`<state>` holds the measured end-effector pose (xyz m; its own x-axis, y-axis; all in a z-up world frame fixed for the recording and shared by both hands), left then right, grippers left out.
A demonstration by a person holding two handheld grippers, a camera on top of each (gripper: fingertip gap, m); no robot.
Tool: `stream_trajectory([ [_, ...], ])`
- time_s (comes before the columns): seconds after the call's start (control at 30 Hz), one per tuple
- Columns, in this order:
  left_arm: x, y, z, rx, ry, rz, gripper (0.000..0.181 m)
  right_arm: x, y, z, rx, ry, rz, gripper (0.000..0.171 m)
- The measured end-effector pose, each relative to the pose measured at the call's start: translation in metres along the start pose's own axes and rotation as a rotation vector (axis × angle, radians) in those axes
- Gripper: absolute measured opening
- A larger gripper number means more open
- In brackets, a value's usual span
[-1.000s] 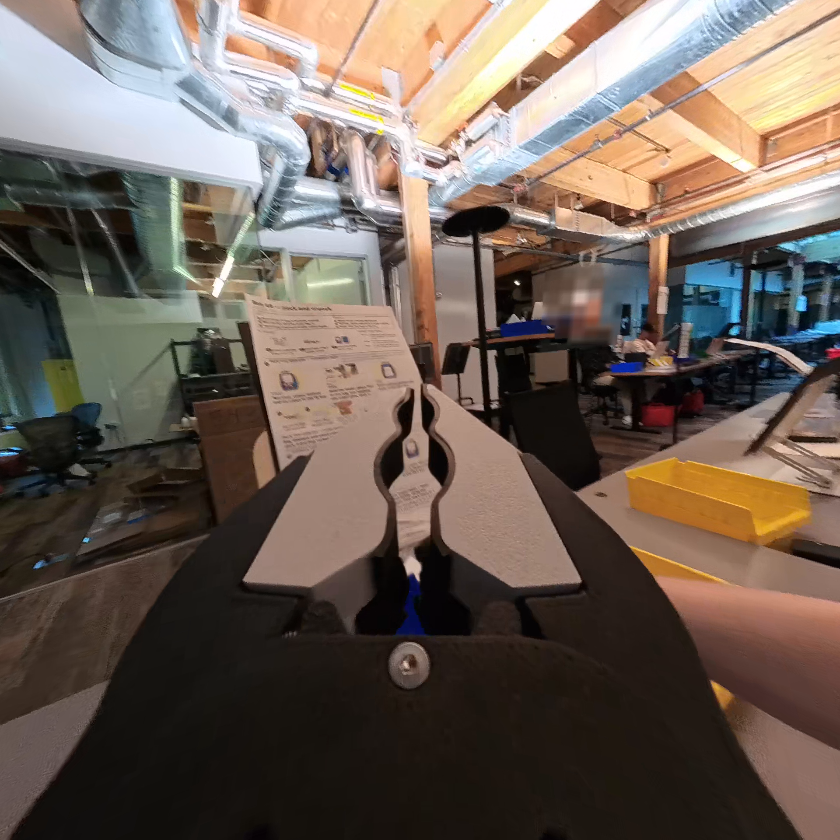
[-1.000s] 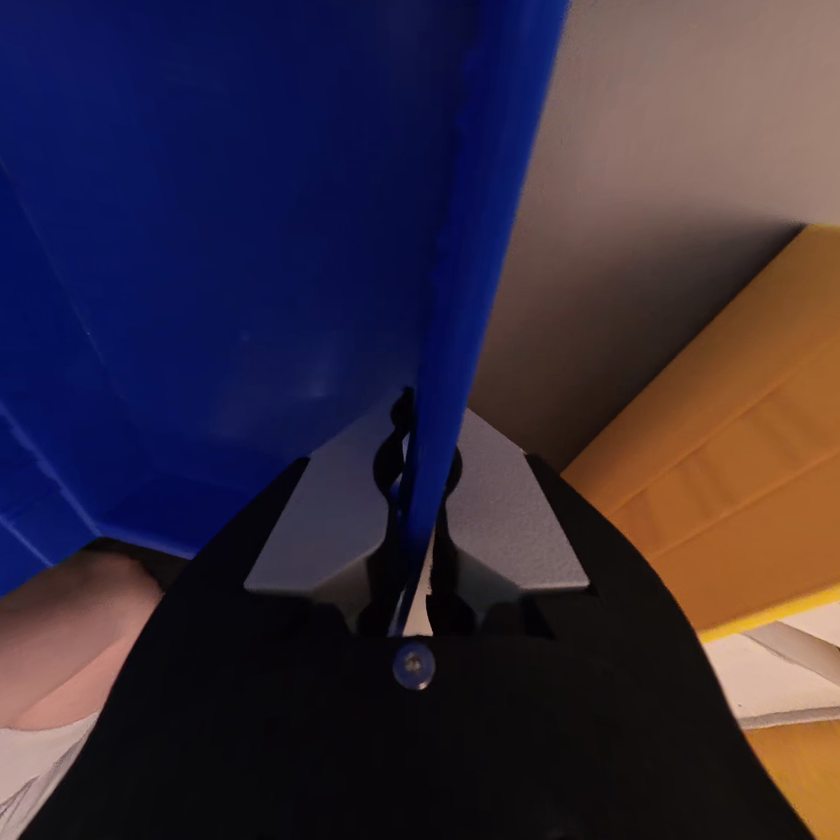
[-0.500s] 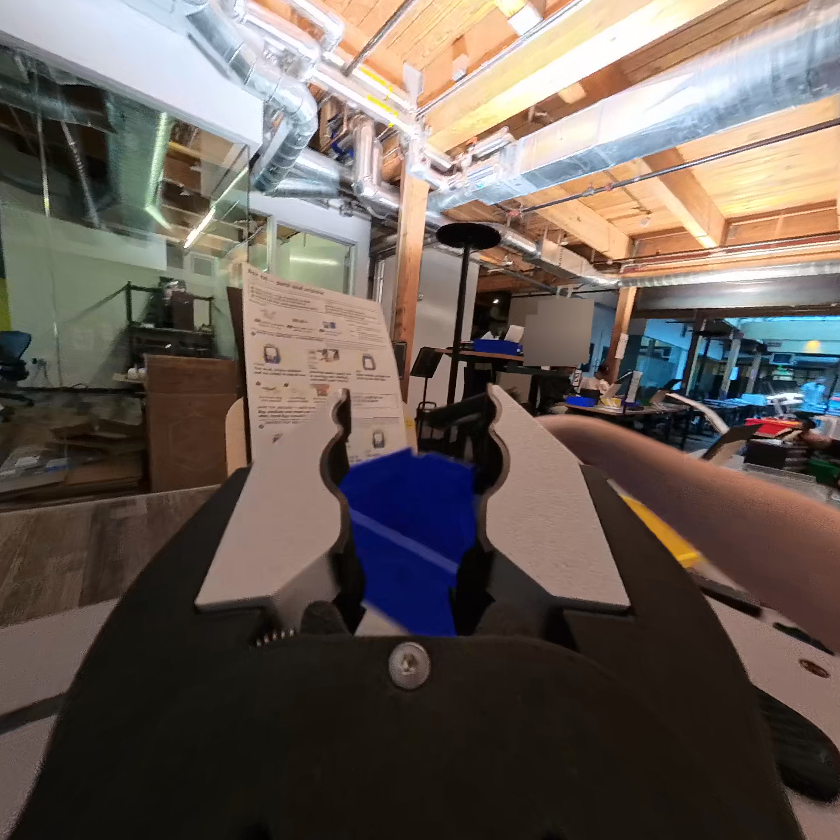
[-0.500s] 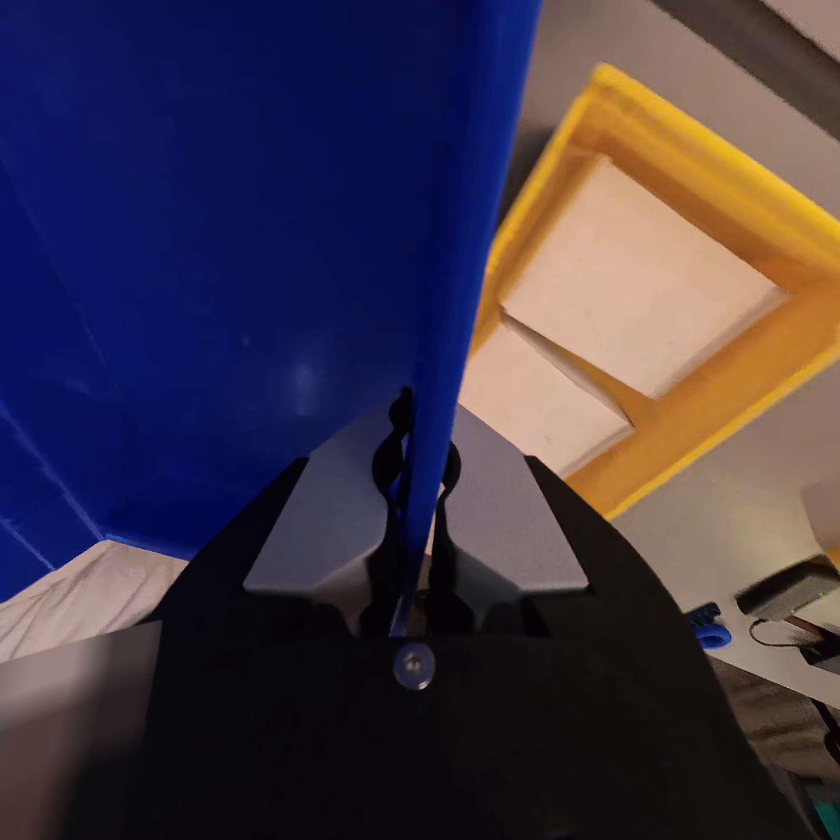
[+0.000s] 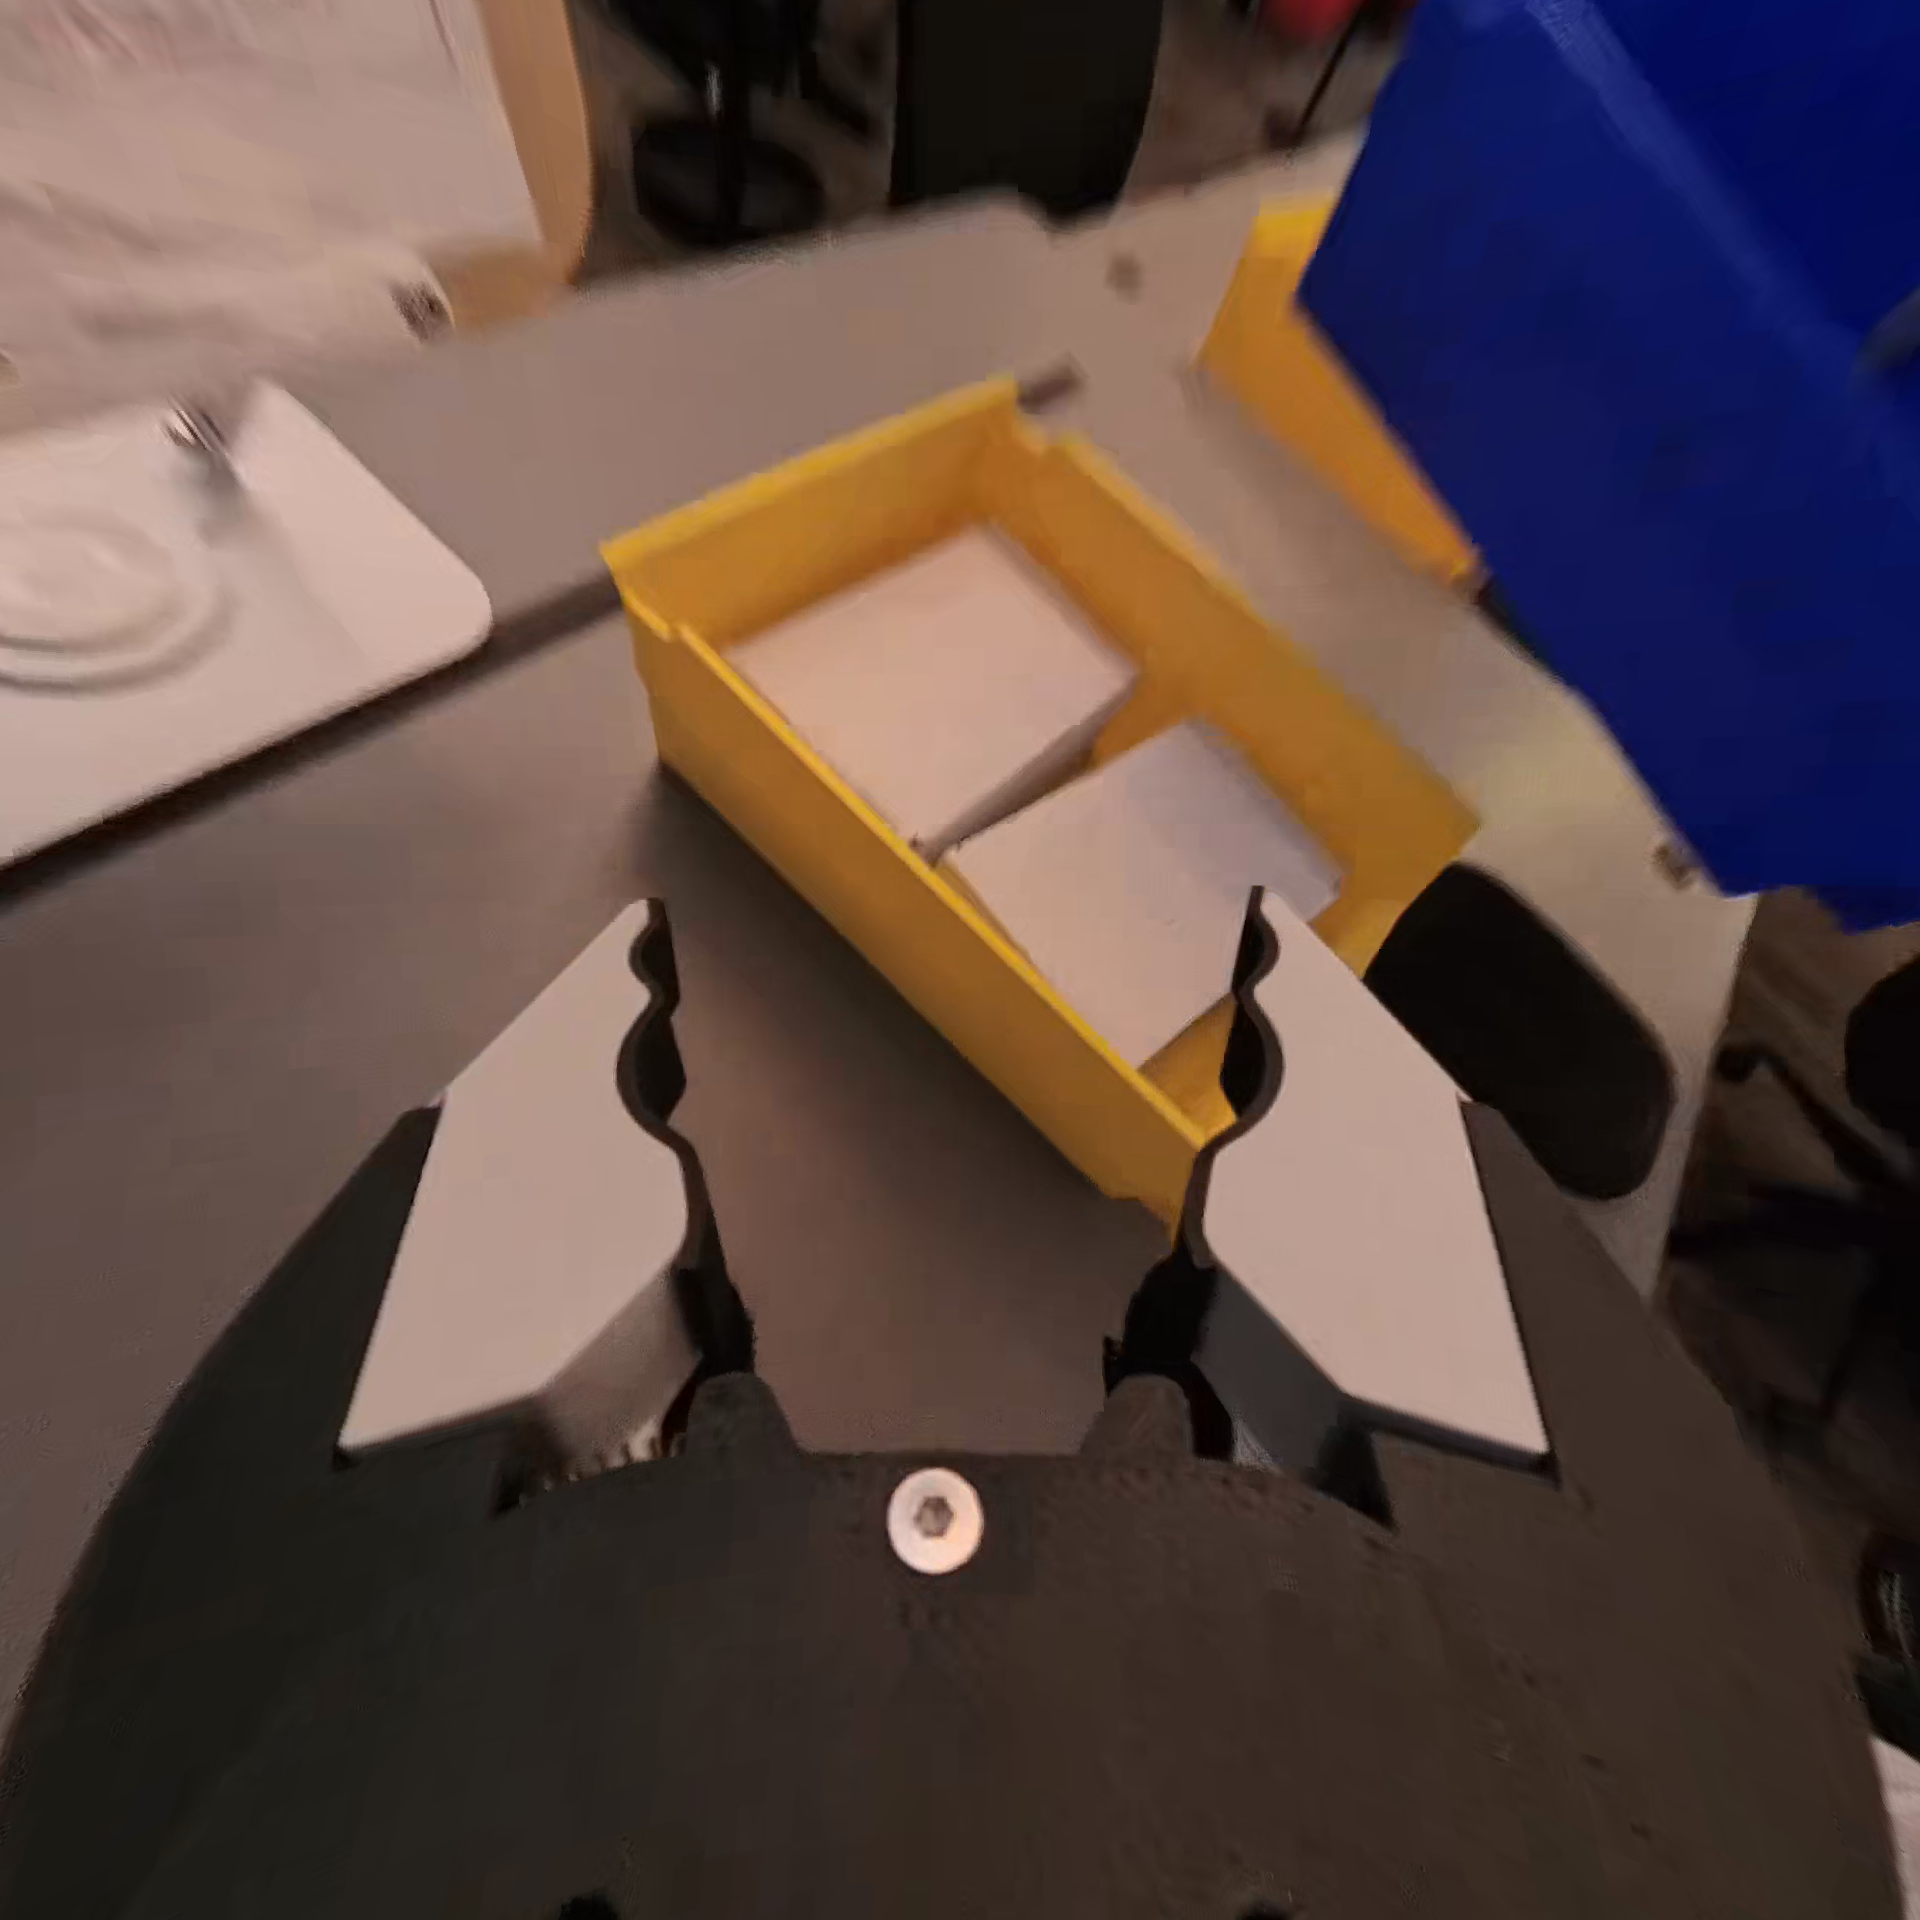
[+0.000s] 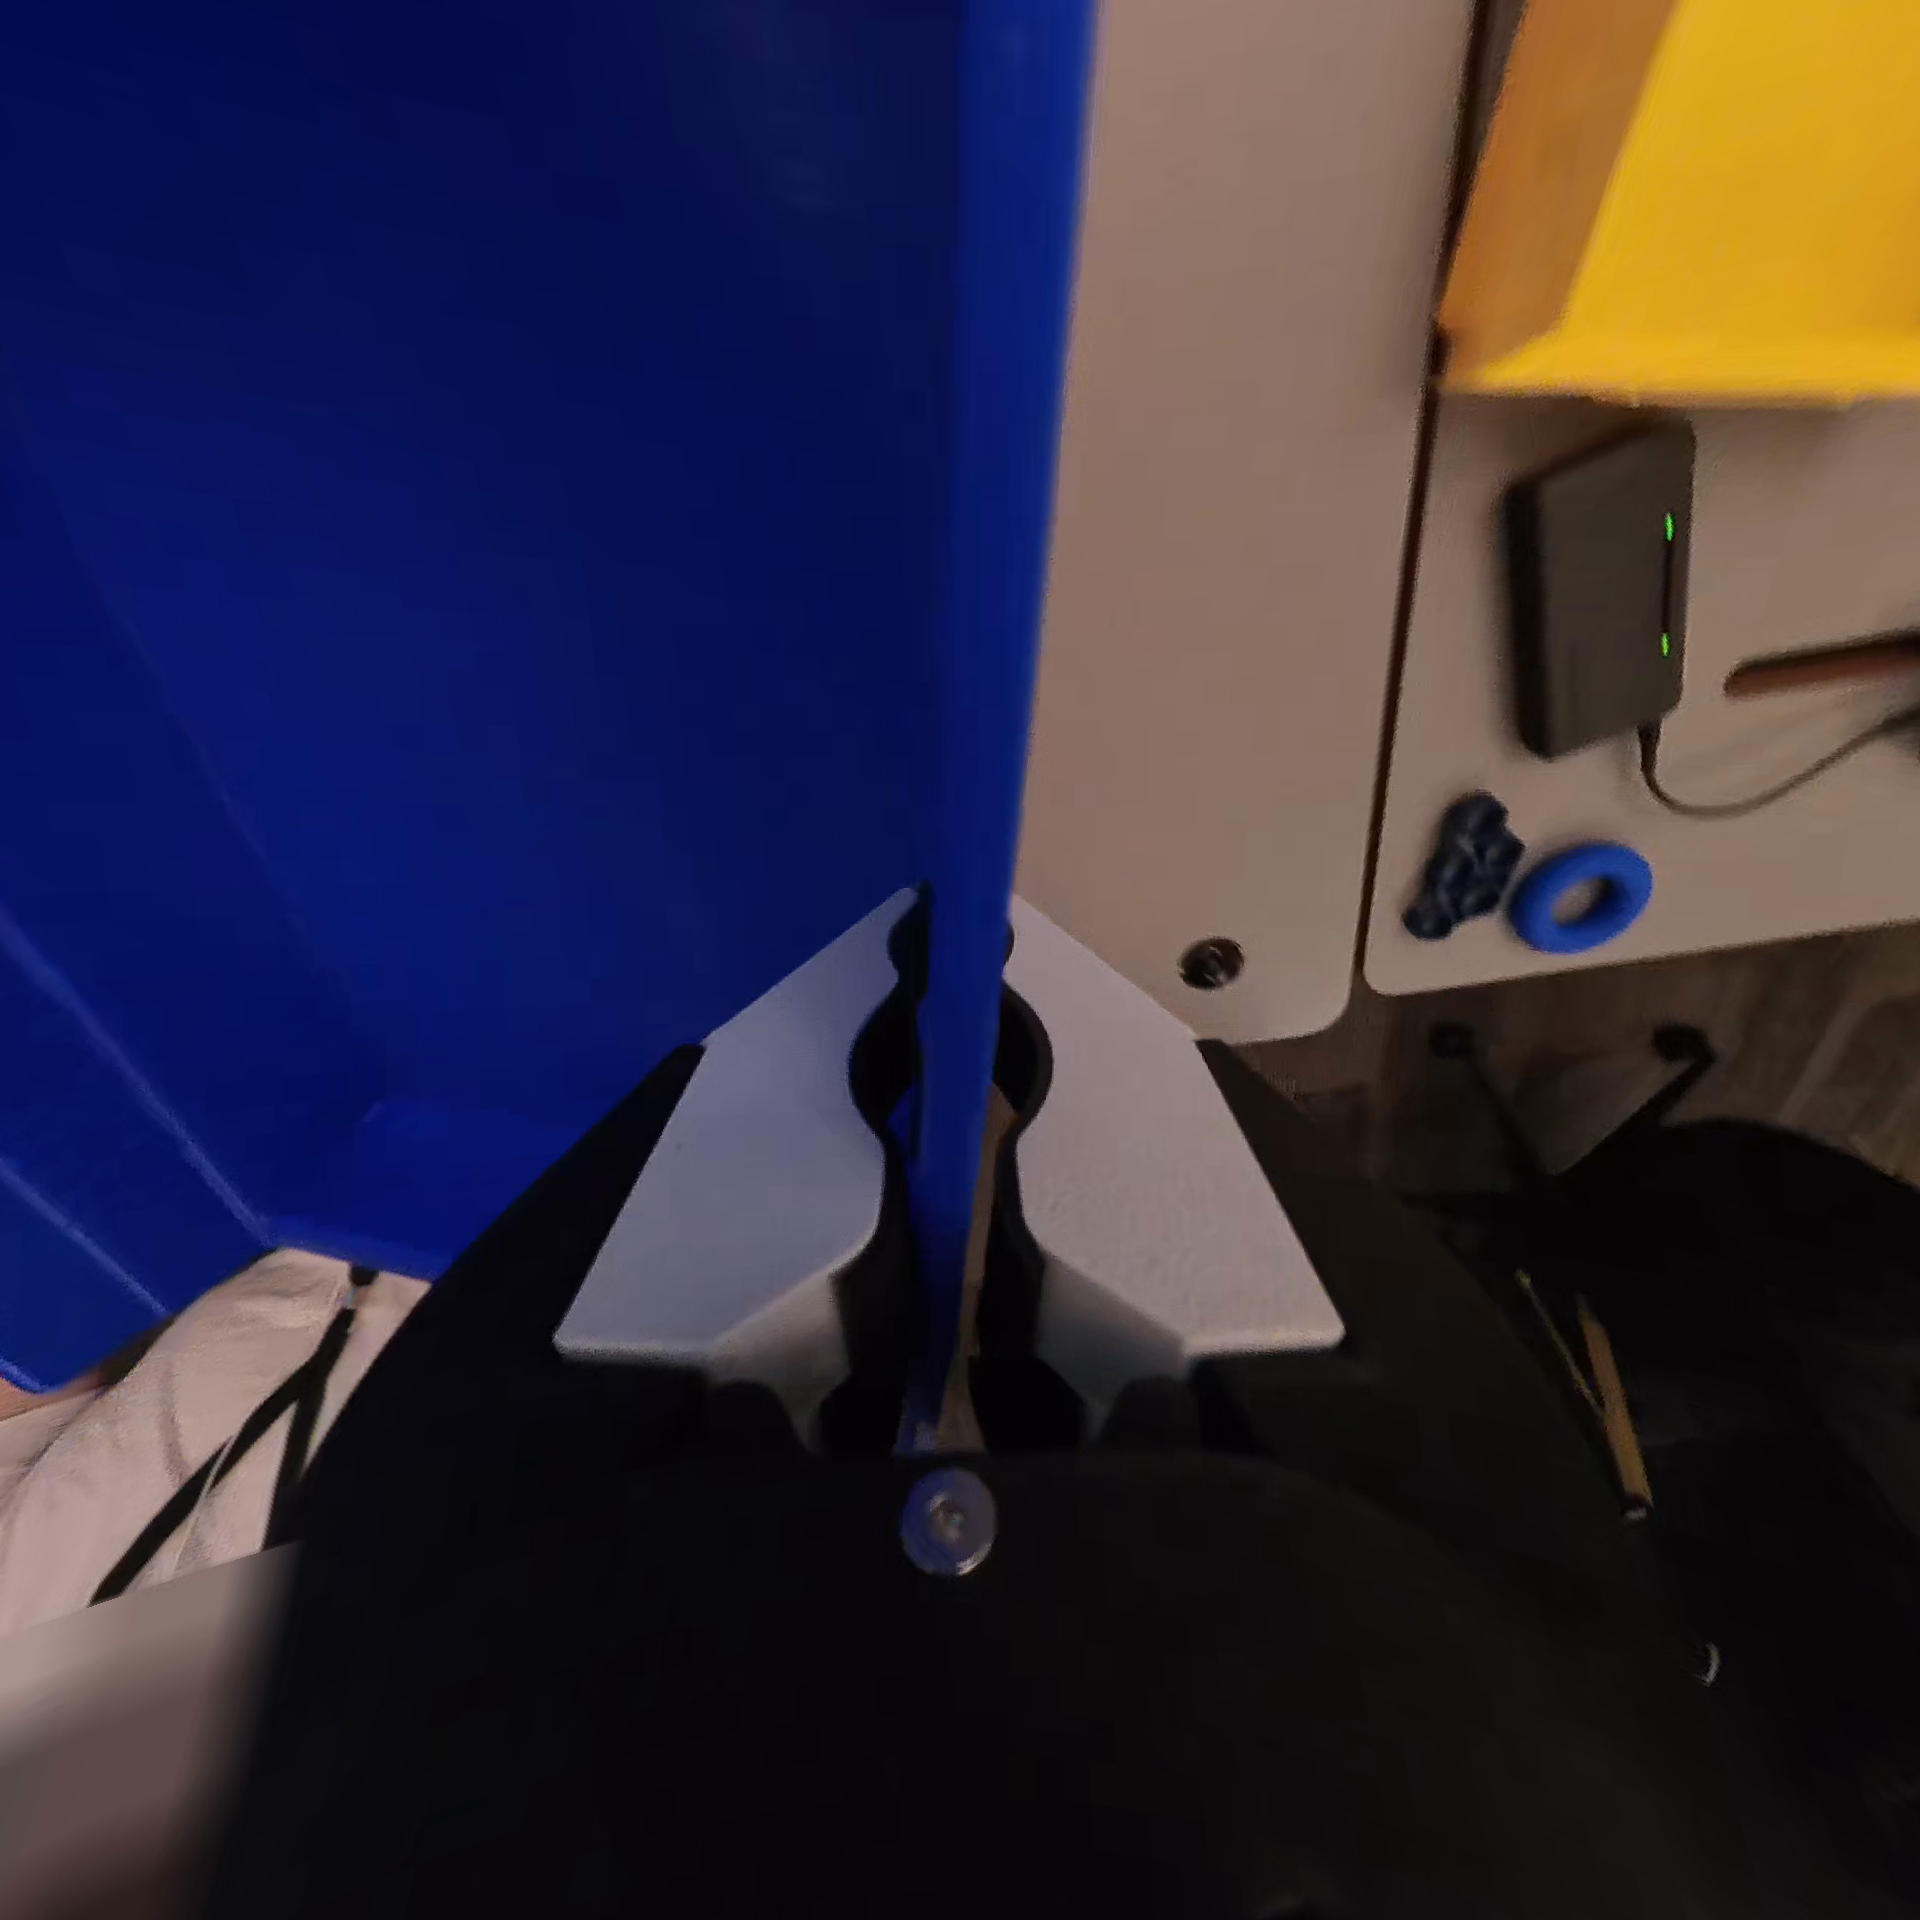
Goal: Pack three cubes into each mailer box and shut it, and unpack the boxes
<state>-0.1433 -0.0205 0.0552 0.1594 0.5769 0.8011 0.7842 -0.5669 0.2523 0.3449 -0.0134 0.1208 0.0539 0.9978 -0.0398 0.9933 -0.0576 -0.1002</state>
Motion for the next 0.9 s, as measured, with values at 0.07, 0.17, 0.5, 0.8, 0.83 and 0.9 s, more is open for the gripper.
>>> stream_trajectory([
  [0.07,-0.015,0.004,0.033,0.018,-0.122,0.019,0.109,-0.014,0.035,0.016,-0.003,-0.041,0.056,0.006],
  [0.17,-0.033,0.009,0.065,-0.023,-0.243,0.001,0.108,-0.029,0.069,0.040,0.009,-0.080,0.128,0.006],
  [0.5,-0.060,0.013,0.092,-0.049,-0.429,0.018,0.075,-0.034,0.099,0.100,0.049,-0.126,0.100,0.006],
  [0.8,-0.055,-0.020,0.069,-0.130,-0.477,-0.042,0.018,-0.012,0.081,0.118,0.084,-0.062,0.040,0.006],
  [0.83,-0.054,-0.032,0.062,-0.094,-0.474,-0.048,0.016,-0.008,0.076,0.121,0.099,-0.052,0.030,0.006],
  [0.9,-0.054,-0.057,0.047,-0.025,-0.472,-0.065,0.011,0.002,0.063,0.127,0.132,-0.030,0.006,0.006],
])
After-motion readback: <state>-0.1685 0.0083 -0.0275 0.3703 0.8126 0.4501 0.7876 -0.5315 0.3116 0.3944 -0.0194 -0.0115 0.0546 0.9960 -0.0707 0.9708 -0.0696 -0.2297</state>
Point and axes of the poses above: each gripper's, where its closed fingertips meet, z out along the fingers, x out of its top, y = z × x across the jaws, the point moved 8 cm from there along -z, back along the fingers, and after that the axes turned 6 degrees about x, right-handed, at the moved point
